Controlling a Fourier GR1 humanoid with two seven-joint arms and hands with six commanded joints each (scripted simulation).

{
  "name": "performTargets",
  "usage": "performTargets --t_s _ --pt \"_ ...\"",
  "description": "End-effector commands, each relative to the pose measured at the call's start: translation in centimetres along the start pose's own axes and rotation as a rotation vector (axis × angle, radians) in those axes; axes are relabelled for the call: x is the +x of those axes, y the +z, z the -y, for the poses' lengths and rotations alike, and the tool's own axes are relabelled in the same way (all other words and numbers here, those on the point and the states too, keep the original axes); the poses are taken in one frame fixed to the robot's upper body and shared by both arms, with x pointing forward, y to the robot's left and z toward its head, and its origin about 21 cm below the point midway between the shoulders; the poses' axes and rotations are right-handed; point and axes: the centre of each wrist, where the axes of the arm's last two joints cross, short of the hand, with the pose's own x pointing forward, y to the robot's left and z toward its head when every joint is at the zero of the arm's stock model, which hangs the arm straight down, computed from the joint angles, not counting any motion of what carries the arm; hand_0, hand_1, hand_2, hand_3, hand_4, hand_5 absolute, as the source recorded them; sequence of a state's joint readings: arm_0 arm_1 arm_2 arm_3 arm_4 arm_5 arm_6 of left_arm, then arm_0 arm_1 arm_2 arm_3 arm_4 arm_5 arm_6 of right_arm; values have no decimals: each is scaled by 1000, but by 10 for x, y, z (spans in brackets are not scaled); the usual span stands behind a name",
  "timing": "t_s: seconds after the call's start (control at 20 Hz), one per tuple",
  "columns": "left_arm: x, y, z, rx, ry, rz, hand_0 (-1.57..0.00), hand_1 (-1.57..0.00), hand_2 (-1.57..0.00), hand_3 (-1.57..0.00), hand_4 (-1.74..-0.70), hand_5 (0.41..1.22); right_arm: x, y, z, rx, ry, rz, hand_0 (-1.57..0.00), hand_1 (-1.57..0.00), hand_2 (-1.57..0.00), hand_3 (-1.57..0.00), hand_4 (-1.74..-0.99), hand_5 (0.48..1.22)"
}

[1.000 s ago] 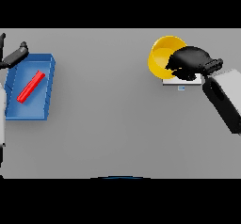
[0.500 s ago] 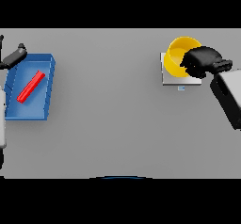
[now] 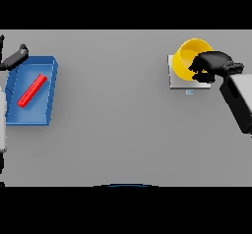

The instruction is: Pick up the red beaker and tilt it to pour out 1 green nut into yellow bowl. Pick up the yellow bowl and place it on the metallic measuring scale.

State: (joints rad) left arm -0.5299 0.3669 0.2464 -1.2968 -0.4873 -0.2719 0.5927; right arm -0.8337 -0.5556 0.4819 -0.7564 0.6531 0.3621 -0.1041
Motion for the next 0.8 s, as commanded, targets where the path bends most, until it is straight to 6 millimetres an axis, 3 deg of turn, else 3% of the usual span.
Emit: performTargets --t_s 0.0,0.15,0.35,0.5,0.75 --pt "-1 1 2 -9 7 9 1 1 1 1 -847 771 -2 0 2 7 -5 1 -1053 -781 -776 -982 -1580 1037" --pt "1 1 -1 10 3 11 1 1 1 1 -848 766 -1 1 4 22 -25 2 -710 -521 -522 -723 -1540 923" --pt "0 1 -1 6 8 16 1 1 1 1 -853 772 -4 1 2 45 -31 -15 -297 -223 -297 -509 -1487 848" --pt "-3 2 2 1 12 18 1 1 1 1 -856 772 -3 0 8 49 -3 -26 -152 -114 -182 -397 -1452 818" --pt "2 9 5 6 6 25 1 1 1 1 -851 768 -9 3 2 60 14 -19 -49 -37 -59 -263 -1414 796"
